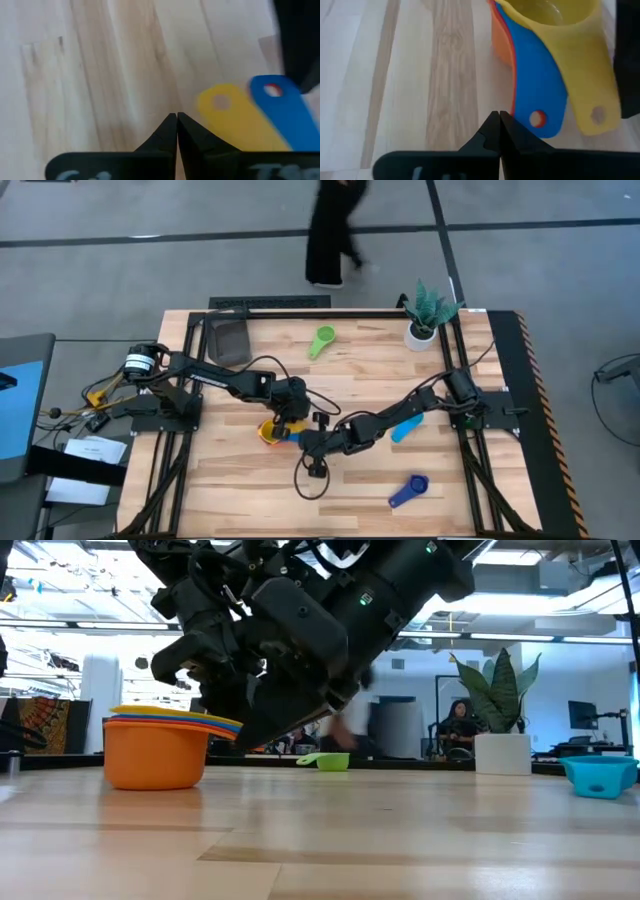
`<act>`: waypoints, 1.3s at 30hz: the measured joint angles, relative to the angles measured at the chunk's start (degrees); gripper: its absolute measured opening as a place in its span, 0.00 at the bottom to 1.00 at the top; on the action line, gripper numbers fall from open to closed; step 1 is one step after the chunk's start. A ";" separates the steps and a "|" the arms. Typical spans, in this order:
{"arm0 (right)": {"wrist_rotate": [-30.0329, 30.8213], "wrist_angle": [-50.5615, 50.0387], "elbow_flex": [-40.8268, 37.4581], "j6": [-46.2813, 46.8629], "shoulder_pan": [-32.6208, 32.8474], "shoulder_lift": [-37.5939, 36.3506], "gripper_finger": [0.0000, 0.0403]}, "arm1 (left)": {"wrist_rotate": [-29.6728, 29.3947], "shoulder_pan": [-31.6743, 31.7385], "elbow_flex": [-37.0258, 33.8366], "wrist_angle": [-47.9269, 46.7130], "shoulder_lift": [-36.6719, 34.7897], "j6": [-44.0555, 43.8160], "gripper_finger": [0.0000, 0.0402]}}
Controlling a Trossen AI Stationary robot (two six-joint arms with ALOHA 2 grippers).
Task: Nest measuring cups in basket
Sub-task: Stack the yellow measuring cup on top of the blue measuring cup, then stack the light blue measuring cup on top of the green measuring cup
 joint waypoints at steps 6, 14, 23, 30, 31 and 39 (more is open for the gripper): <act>0.83 -0.17 0.00 0.00 -0.36 -0.02 0.03 | 2.15 -0.25 0.00 -0.74 0.00 -0.11 0.00; 2.53 -1.19 0.00 0.00 -0.82 -0.02 0.03 | 3.23 -1.53 0.00 -1.04 0.00 0.78 0.00; 2.53 -1.96 0.00 -0.44 -1.04 -0.11 0.04 | 2.18 -2.26 0.00 -1.03 0.00 3.90 0.00; 5.25 -9.98 -0.02 -0.74 0.75 -4.12 0.15 | -5.41 -2.22 1.48 -3.13 -1.43 5.31 0.00; 6.67 -11.65 -0.02 0.22 1.11 -5.10 0.18 | -7.17 -2.22 1.99 -3.24 -1.98 5.37 0.00; 22.99 -40.41 -1.71 20.70 3.53 -13.95 0.41 | -13.35 -0.80 3.42 -3.80 -7.99 2.72 0.00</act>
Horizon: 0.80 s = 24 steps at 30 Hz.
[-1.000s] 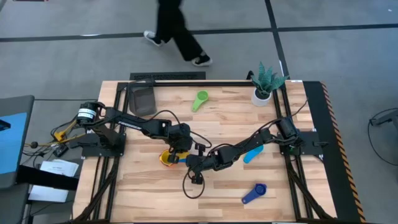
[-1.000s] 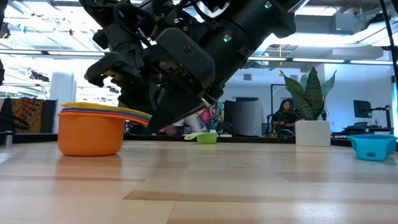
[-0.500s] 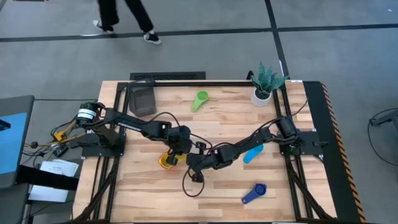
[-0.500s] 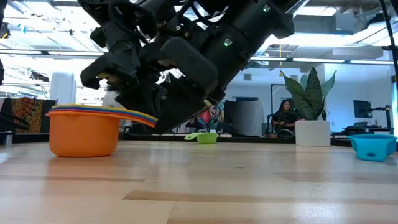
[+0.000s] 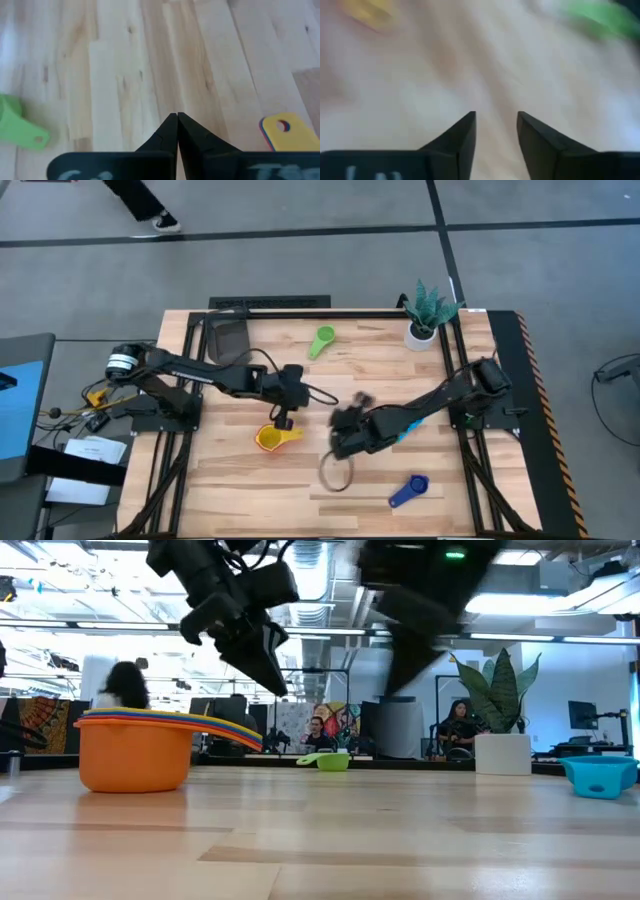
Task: Nest measuring cups in basket
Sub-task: Stack the light blue measuring cup on top of the green measuring cup
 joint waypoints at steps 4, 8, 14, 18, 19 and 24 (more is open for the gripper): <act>1.59 -13.31 -5.61 17.37 1.32 -5.02 0.51 | -0.25 0.72 -1.50 0.01 -2.97 -2.70 0.00; 0.40 -17.68 -14.21 31.77 3.26 -11.80 0.54 | -0.88 0.72 -5.09 4.25 -5.53 -4.54 0.00; 1.23 -17.54 -24.44 47.25 7.63 -23.14 0.53 | -1.01 0.74 -11.35 12.67 -9.11 -7.39 0.00; 1.50 -17.64 -29.27 53.72 9.73 -29.99 0.51 | -1.03 0.74 -14.50 19.04 -10.61 -8.72 0.00; 1.31 -17.52 -30.48 55.32 10.10 -31.49 0.51 | -1.02 0.74 -15.11 20.98 -10.75 -8.95 0.00; 0.37 -17.28 -34.19 59.67 11.31 -36.78 0.50 | -1.03 0.74 -18.54 27.77 -12.08 -9.32 0.00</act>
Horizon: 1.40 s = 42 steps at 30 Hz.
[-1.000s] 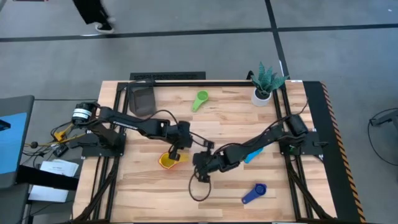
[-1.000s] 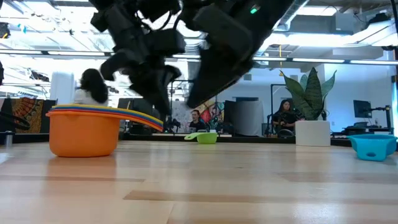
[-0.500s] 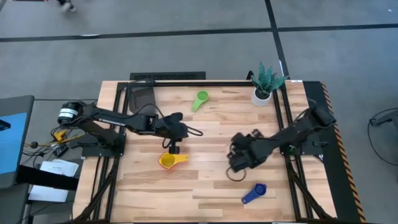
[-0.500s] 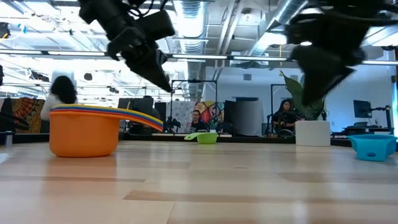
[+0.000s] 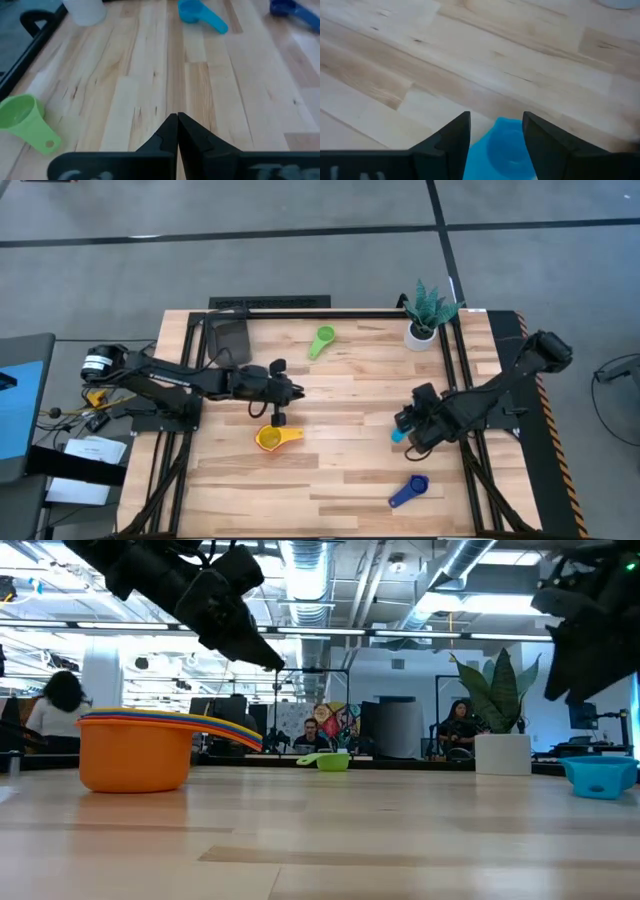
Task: Nest measuring cups in basket
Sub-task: Stack the light blue measuring cup on top of the green measuring cup
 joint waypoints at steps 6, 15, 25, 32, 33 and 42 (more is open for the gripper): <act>-4.06 -2.86 -0.45 1.42 0.09 -1.39 0.51 | 0.02 0.00 -3.92 8.53 -0.33 -1.56 0.00; -8.13 -8.84 -0.87 8.26 0.09 -0.59 0.49 | 0.00 0.00 -9.35 16.52 -0.31 -4.40 0.00; -11.90 -1.04 -7.40 8.85 -1.66 -0.59 0.47 | 0.00 -0.07 -10.91 16.57 -0.31 -6.06 0.00; -14.08 2.98 -10.39 8.39 -1.81 -0.58 0.40 | 0.02 -0.13 -10.91 16.29 -0.31 -5.84 0.00; -14.17 3.88 -10.97 8.39 -1.81 -0.56 0.39 | 0.02 -0.13 -10.91 16.27 -0.31 -5.82 0.00; -13.95 6.60 -12.82 7.16 -1.81 -0.54 0.26 | 0.02 -0.13 -10.89 16.09 -0.28 -5.79 0.00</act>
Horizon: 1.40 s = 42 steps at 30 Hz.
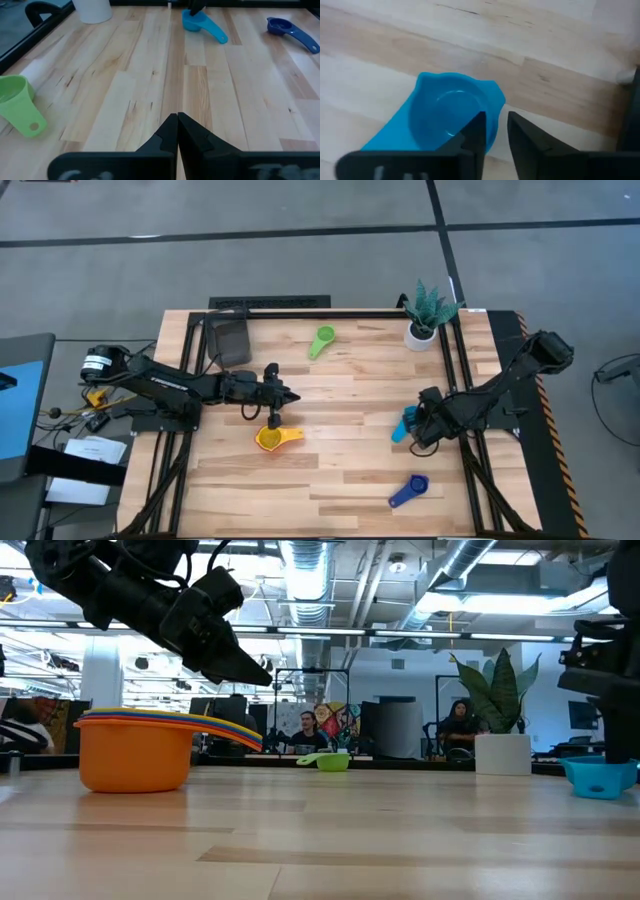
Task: Nest measuring cups in basket
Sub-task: Stack the light blue measuring cup on top of the green measuring cup
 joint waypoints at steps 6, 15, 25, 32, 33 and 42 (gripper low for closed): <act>3.96 3.30 0.00 -7.60 0.00 0.00 0.11 | 0.00 0.00 0.00 0.03 0.00 0.01 0.00; 13.25 15.98 1.24 -27.81 -0.69 0.00 0.05 | 0.00 0.00 2.10 0.59 0.02 -0.92 0.00; 14.85 38.87 8.11 -65.50 -10.40 0.02 0.02 | 0.44 -0.11 6.62 0.61 0.02 -1.42 0.00; 12.05 41.73 13.03 -76.48 -15.99 0.01 0.01 | -0.75 -1.77 10.27 0.47 0.02 0.33 0.04; 11.48 41.70 13.45 -77.06 -16.64 0.02 0.02 | -1.33 -2.06 10.86 0.45 0.02 1.06 0.06; 5.53 52.70 14.45 -84.38 -18.78 1.09 0.02 | -5.92 -3.10 16.45 -2.44 0.02 4.12 0.24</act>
